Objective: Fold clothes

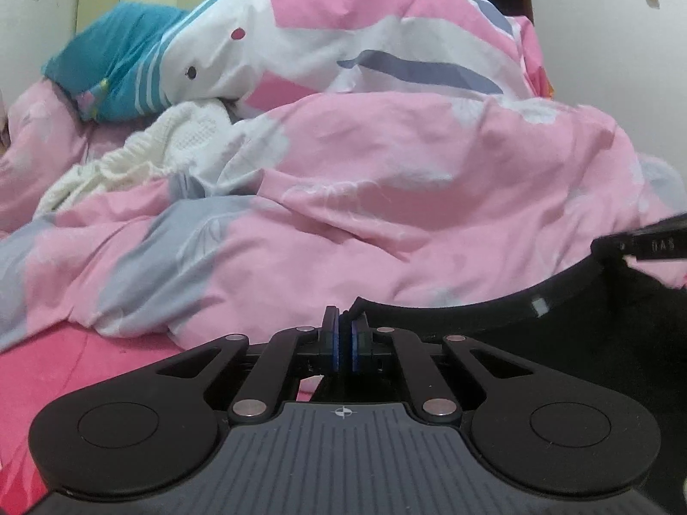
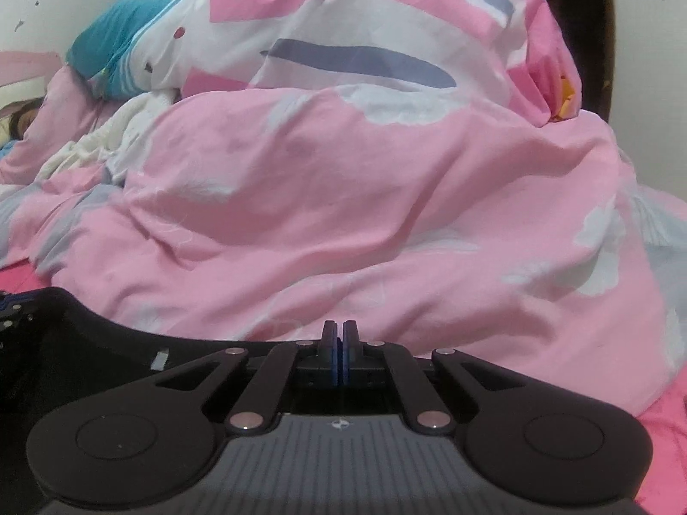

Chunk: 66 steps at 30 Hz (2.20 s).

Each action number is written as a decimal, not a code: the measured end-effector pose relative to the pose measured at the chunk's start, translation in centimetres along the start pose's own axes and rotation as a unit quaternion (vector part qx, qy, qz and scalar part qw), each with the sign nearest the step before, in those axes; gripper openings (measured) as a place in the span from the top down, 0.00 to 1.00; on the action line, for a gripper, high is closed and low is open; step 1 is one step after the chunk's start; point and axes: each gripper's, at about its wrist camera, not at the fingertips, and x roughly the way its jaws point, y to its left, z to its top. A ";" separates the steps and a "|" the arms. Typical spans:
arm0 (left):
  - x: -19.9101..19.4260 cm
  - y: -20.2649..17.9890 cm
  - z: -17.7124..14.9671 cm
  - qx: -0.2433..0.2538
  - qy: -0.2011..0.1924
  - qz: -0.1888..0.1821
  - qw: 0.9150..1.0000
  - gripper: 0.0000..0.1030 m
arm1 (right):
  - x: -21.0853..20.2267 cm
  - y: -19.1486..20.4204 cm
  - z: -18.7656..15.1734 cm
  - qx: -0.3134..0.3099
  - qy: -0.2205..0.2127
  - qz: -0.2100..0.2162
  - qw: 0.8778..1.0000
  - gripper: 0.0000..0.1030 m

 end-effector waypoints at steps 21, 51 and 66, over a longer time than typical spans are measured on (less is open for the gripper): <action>-0.3 3.1 1.1 -0.108 0.069 -0.034 0.991 0.45 | -1.7 -7.1 1.8 0.243 0.003 0.103 0.965 0.58; -18.5 13.9 -12.5 -0.345 0.081 0.020 0.935 0.47 | -9.7 23.9 3.1 -0.018 0.192 0.289 0.938 0.63; -16.9 14.4 -13.9 -0.336 0.054 0.005 0.940 0.67 | -2.5 39.7 0.1 -0.266 0.237 0.188 0.915 0.64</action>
